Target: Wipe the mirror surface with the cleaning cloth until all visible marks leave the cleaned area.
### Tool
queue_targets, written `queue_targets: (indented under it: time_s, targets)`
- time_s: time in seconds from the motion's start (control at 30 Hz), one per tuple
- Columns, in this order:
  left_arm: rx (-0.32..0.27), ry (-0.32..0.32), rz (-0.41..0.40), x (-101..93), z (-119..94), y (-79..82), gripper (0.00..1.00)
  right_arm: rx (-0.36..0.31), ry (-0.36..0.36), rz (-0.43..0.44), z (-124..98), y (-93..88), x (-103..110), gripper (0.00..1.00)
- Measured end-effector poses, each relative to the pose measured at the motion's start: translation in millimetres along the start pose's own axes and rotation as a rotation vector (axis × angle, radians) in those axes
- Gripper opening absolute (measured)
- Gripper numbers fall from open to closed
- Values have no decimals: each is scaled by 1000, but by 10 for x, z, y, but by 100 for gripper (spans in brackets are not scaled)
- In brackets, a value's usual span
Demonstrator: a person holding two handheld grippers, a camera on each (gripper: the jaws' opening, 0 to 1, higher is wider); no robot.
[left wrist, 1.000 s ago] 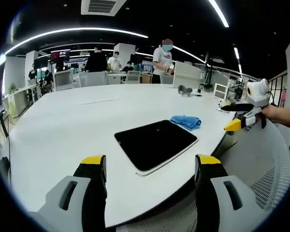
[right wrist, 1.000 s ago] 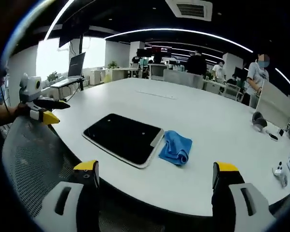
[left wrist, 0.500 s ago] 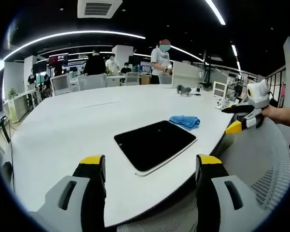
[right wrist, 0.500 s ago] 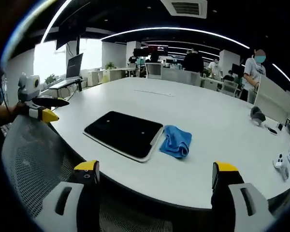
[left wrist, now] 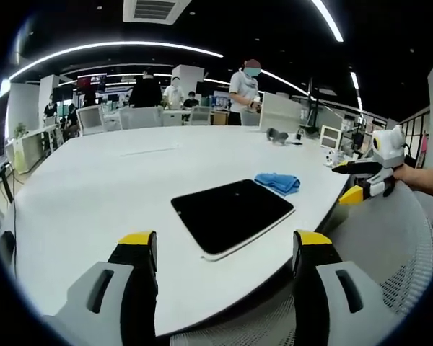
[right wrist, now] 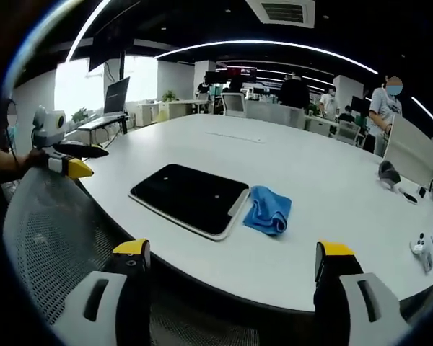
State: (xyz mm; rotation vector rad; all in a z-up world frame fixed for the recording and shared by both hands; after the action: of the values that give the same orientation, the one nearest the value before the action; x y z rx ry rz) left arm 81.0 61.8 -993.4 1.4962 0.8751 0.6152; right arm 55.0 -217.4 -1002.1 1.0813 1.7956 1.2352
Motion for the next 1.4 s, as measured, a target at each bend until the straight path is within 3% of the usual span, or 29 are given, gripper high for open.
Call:
queue_targets:
  time_s: [0.13, 0.23, 0.43, 1.4]
  targets:
    - [17, 2, 1, 5, -1, -22, 74, 5, 1, 0, -5, -8, 0, 93]
    - [9, -30, -5, -37, 10, -13, 75, -8, -3, 0, -9, 8, -7, 93]
    - [-4, 6, -2, 15, 5, 2, 77, 5, 30, 2, -12, -27, 26, 93]
    - [-16, -13, -9, -12, 6, 14, 79, 2, 26, 1, 25, -95, -75, 89]
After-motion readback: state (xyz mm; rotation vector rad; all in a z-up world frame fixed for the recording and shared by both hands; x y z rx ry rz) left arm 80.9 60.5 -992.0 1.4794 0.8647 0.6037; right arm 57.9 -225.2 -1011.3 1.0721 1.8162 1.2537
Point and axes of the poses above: the point that each gripper's makers call its tool centre point, and the gripper's own axes: z roughly forward along the fingers, x roughly to its left, y roughly out of its top, the point moved 2 cm from there along -z, roughly backward along the fingers, and after that the axes turned 13 degrees about -x, right-handed, at the moved point
